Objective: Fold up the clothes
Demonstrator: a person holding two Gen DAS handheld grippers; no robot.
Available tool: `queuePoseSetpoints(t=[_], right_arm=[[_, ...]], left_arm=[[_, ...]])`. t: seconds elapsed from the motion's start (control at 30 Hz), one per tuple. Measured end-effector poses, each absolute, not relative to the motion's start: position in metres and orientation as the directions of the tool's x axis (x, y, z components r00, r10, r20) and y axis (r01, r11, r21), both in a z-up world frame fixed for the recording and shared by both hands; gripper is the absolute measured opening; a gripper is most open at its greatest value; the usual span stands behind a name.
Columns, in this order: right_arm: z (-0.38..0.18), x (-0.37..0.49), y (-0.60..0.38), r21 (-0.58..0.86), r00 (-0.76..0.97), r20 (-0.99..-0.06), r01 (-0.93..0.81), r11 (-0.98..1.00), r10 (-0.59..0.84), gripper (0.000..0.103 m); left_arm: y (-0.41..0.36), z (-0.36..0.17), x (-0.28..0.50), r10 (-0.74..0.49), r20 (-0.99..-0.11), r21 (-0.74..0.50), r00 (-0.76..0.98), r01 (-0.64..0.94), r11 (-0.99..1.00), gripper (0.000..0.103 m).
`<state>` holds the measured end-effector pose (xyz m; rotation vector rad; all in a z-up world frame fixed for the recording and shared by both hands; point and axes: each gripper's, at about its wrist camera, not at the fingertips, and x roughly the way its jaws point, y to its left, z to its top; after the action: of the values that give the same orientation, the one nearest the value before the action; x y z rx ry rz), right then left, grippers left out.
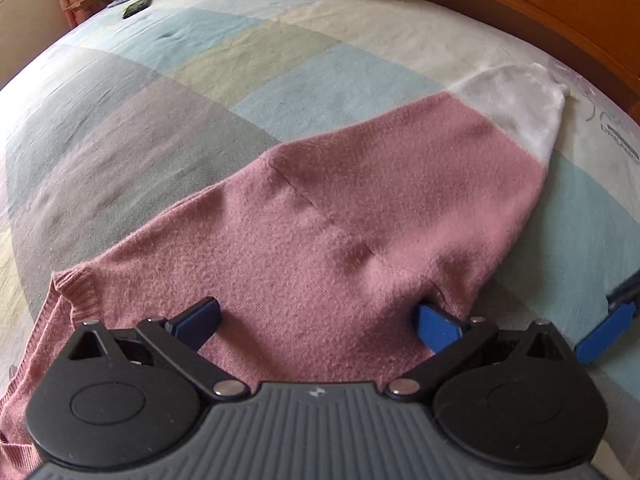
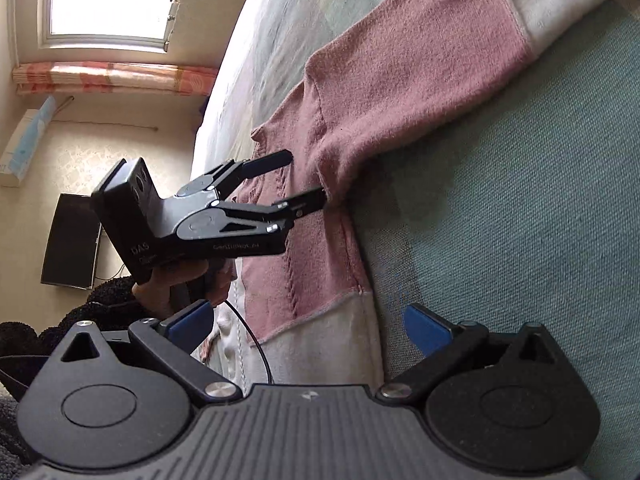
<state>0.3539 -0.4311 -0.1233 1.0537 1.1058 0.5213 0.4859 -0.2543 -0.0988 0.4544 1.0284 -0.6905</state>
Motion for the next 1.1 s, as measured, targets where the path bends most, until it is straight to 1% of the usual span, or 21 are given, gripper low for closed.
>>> queuePoseSetpoints(t=[0.07,0.1,0.2,0.37,0.43,0.47,0.53,0.6,0.7,0.8,0.97,1.1], right_arm=[[-0.122,0.353,-0.421,0.866,0.397,-0.493,0.143,0.479,0.774,0.103],[-0.121,0.352,-0.415,0.857,0.393,-0.508,0.138,0.496,0.767,0.103],[-0.112,0.350,-0.400,0.816,0.372,-0.560,0.095,0.570,0.740,0.103],[-0.106,0.343,-0.378,0.747,0.312,-0.634,0.007,0.665,0.708,0.103],[-0.109,0.339,-0.376,0.742,0.322,-0.635,0.000,0.670,0.703,0.103],[-0.110,0.338,-0.376,0.743,0.334,-0.632,0.008,0.669,0.699,0.103],[-0.111,0.336,-0.378,0.753,0.361,-0.624,0.041,0.657,0.693,0.103],[-0.112,0.333,-0.379,0.761,0.388,-0.618,0.076,0.644,0.684,0.103],[-0.111,0.327,-0.378,0.764,0.400,-0.618,0.102,0.637,0.677,0.103],[-0.113,0.315,-0.379,0.778,0.391,-0.609,0.124,0.616,0.690,0.103],[-0.121,0.295,-0.380,0.817,0.417,-0.565,0.163,0.553,0.712,0.103],[-0.131,0.320,-0.384,0.860,0.460,-0.501,0.167,0.483,0.733,0.103]], left_arm=[[-0.253,-0.092,0.484,-0.312,-0.889,0.029,0.336,0.721,0.693,0.103],[-0.250,-0.087,0.482,-0.320,-0.886,0.028,0.334,0.729,0.684,0.101],[-0.236,-0.071,0.478,-0.352,-0.881,-0.007,0.316,0.735,0.678,0.101],[-0.227,-0.079,0.485,-0.295,-0.875,0.034,0.384,0.656,0.754,0.101],[-0.232,-0.089,0.494,-0.295,-0.868,0.027,0.399,0.633,0.774,0.101],[-0.236,-0.093,0.498,-0.298,-0.866,0.022,0.401,0.627,0.779,0.103],[-0.243,-0.103,0.507,-0.303,-0.862,0.012,0.406,0.614,0.789,0.103],[-0.245,-0.100,0.507,-0.302,-0.860,0.018,0.412,0.616,0.788,0.103],[-0.229,-0.090,0.493,-0.308,-0.858,0.022,0.411,0.628,0.778,0.101],[-0.201,-0.084,0.471,-0.312,-0.875,0.005,0.372,0.650,0.760,0.101],[-0.175,-0.085,0.449,-0.301,-0.890,-0.012,0.342,0.643,0.766,0.101],[-0.155,-0.086,0.431,-0.292,-0.901,-0.024,0.320,0.636,0.771,0.101]])
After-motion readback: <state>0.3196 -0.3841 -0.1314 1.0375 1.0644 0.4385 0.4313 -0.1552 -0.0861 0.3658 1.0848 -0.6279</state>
